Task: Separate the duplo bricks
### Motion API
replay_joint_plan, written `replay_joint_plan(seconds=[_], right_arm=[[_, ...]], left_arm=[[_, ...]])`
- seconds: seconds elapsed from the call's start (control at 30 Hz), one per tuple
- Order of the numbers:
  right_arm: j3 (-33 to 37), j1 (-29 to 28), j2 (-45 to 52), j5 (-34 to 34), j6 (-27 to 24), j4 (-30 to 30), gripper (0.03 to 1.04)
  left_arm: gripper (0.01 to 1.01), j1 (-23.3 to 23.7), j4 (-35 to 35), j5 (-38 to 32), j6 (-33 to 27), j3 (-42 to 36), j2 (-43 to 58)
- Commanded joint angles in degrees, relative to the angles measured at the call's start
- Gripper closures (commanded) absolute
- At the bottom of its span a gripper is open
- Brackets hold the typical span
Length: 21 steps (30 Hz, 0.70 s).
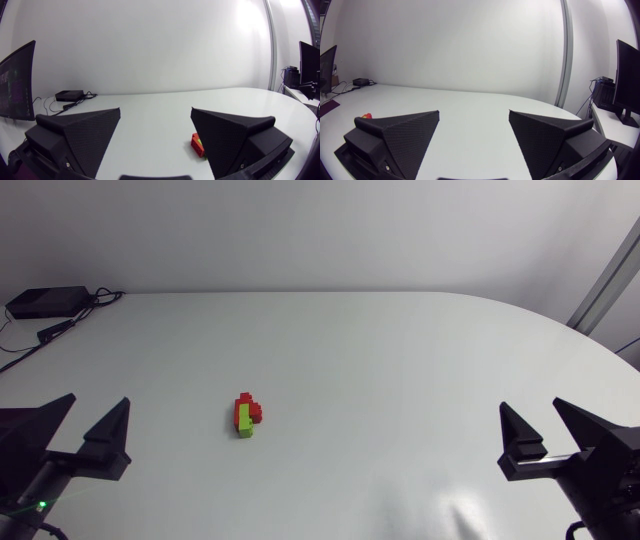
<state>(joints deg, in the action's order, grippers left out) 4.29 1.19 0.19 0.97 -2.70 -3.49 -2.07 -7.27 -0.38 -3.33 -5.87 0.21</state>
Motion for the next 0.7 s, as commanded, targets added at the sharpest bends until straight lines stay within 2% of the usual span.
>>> replay_joint_plan(seconds=[0.0, 0.17, 0.33, 0.5, 0.67], right_arm=[[3.7, 1.1, -0.4, 0.1, 0.8, -1.9, 0.06], [9.1, 2.6, 1.1, 0.1, 0.8, -5.6, 0.06], [14.6, 3.5, 6.8, 0.1, 0.9, -7.8, 0.06], [20.1, 5.0, 14.8, 0.2, 0.9, -7.9, 0.06], [26.6, 6.5, 25.7, 0.2, 1.5, -7.7, 0.06]], left_arm=[[0.049, 0.3, -1.3, -0.1, 0.3, -4.7, -0.6], [0.064, -1.4, -3.5, -0.1, 0.5, -10.0, 3.7], [0.064, -1.5, -5.4, -0.1, 0.9, -15.0, 9.5], [0.075, -1.6, -5.6, -0.1, 0.9, -18.7, 14.9], [0.075, -1.9, -5.6, -0.1, 1.0, -24.2, 25.9]])
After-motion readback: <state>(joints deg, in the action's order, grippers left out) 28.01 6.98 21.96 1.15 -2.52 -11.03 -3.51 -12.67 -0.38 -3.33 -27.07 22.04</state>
